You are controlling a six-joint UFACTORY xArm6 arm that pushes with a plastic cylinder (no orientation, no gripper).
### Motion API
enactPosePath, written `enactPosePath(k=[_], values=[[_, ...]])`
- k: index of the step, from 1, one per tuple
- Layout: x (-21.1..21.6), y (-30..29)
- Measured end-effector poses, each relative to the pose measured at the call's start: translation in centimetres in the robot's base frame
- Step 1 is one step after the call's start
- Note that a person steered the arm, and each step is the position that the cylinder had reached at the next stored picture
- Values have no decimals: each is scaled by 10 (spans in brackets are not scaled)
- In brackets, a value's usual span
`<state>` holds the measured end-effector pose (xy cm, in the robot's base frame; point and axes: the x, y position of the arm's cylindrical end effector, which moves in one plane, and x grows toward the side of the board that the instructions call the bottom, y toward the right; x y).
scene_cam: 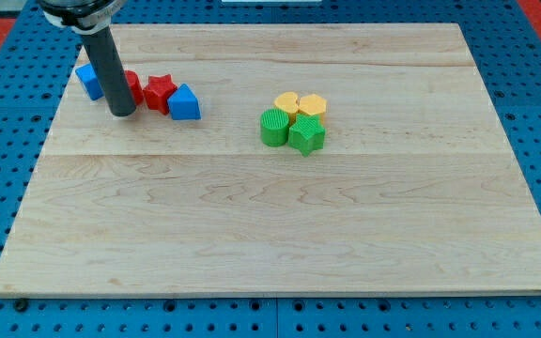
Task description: Push the blue cube down a bit
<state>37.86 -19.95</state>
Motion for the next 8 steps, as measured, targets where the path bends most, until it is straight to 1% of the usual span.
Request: enactPosePath(k=[1, 2, 3, 4, 5, 6, 7, 8], values=[[7, -55], [4, -104], [1, -105], [-47, -105], [-108, -105], [-126, -86], [-126, -22], [-109, -21]])
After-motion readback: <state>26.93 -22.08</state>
